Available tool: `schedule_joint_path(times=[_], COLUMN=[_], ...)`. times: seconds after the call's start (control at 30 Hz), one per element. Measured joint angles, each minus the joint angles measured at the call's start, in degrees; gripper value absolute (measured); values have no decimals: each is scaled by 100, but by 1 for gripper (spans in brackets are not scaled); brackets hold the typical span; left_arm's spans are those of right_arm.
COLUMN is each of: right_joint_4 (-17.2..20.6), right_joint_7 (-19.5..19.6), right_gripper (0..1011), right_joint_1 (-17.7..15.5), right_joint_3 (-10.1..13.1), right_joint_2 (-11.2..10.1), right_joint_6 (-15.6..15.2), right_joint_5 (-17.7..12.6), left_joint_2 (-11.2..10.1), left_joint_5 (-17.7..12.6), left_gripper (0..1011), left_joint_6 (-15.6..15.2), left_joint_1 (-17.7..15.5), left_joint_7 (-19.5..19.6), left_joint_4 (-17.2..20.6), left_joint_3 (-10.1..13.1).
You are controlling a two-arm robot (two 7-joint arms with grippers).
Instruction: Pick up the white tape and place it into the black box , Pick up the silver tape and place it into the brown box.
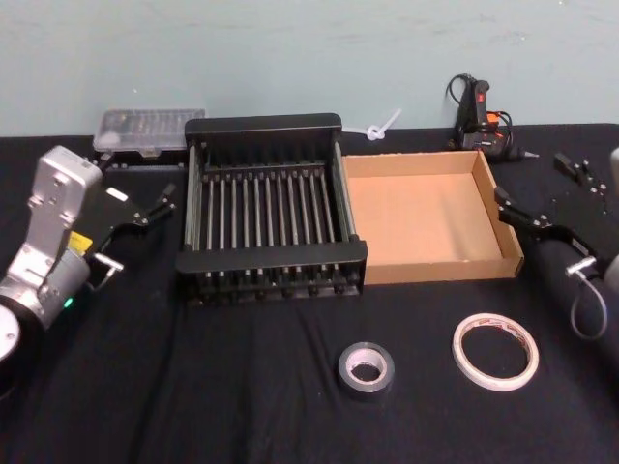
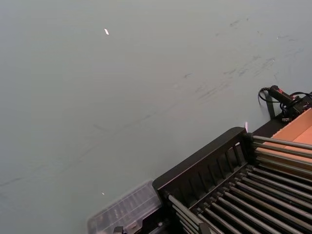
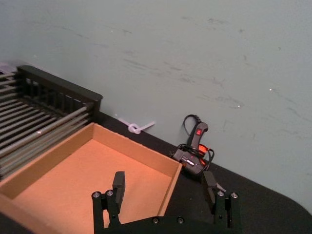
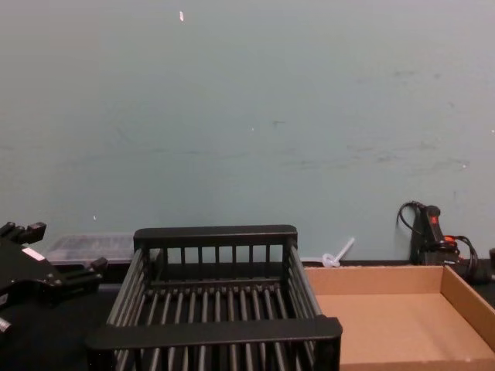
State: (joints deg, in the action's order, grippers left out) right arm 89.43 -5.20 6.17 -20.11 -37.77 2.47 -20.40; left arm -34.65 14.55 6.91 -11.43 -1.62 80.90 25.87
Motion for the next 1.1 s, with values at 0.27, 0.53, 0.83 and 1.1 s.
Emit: schedule_joint_path(times=[0.27, 0.53, 0.83, 1.1], right_joint_4=[625, 1065, 1324, 1289], right_joint_7=[-389, -548, -738, -903], right_gripper=[1002, 1002, 1002, 1002], right_joint_1=[-512, -976, -1456, -1578], right_joint_3=[360, 611, 771, 757], right_joint_2=[-291, -478, -632, -636], right_joint_6=[-381, -807, -1148, -1428], right_joint_5=[-495, -750, -836, -776], left_joint_2=[0, 0, 0, 0], left_joint_5=[0, 0, 0, 0], left_gripper=[1001, 1002, 1001, 1001], left_joint_6=[0, 0, 0, 0], left_joint_1=[0, 0, 0, 0], left_joint_7=[0, 0, 0, 0], left_joint_4=[0, 0, 0, 0], left_joint_3=[0, 0, 0, 0])
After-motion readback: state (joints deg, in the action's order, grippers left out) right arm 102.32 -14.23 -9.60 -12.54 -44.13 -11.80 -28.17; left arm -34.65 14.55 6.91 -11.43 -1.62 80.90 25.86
